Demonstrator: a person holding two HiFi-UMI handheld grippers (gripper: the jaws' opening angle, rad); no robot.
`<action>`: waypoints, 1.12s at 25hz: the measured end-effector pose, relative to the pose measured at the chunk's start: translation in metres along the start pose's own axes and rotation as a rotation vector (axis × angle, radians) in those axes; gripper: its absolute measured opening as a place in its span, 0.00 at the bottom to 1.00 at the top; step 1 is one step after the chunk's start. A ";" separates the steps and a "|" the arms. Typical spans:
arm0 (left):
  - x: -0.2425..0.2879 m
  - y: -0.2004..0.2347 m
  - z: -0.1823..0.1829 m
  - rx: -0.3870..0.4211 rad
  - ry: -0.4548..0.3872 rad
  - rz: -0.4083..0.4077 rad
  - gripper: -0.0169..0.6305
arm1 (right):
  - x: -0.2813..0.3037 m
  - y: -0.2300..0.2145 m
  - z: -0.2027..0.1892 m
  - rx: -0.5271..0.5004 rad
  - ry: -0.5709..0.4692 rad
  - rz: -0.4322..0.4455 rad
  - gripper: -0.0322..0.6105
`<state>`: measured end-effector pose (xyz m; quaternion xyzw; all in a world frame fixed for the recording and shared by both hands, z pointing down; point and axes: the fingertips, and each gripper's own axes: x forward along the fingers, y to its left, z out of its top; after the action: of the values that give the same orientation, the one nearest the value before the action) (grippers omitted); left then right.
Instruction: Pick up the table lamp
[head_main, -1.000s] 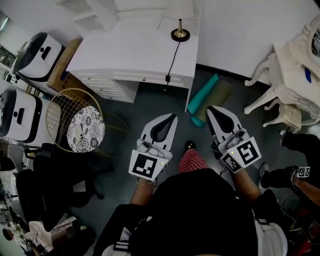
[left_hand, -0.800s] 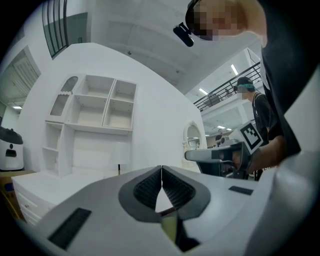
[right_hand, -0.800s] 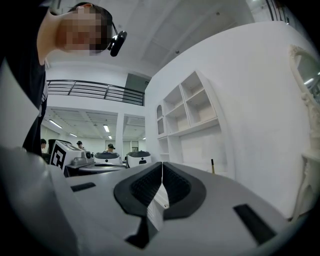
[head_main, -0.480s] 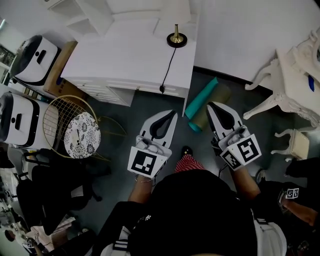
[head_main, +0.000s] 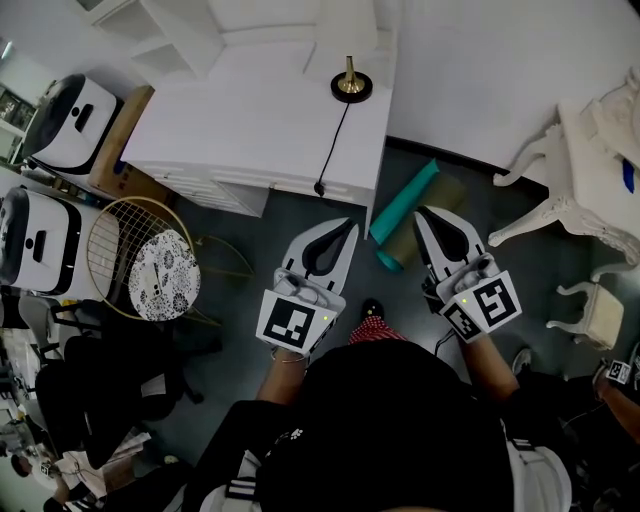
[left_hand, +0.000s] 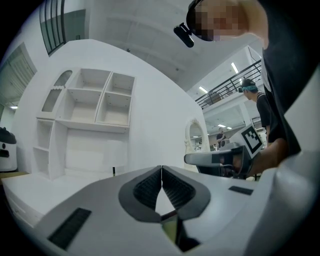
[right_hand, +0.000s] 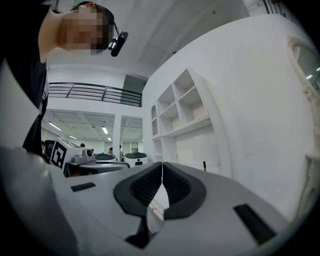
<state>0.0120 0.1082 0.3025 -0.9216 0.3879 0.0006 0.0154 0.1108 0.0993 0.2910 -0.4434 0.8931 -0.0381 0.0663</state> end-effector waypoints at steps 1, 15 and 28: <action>0.004 0.000 0.000 0.001 0.000 0.002 0.05 | 0.001 -0.004 0.000 0.001 0.000 0.001 0.08; 0.041 0.005 0.010 0.014 -0.022 0.037 0.05 | 0.017 -0.038 0.002 0.006 -0.005 0.046 0.07; 0.056 0.015 0.007 0.016 -0.015 0.011 0.05 | 0.027 -0.047 0.001 0.000 -0.012 0.027 0.08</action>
<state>0.0410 0.0581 0.2941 -0.9192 0.3930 0.0045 0.0257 0.1316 0.0499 0.2936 -0.4316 0.8985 -0.0347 0.0725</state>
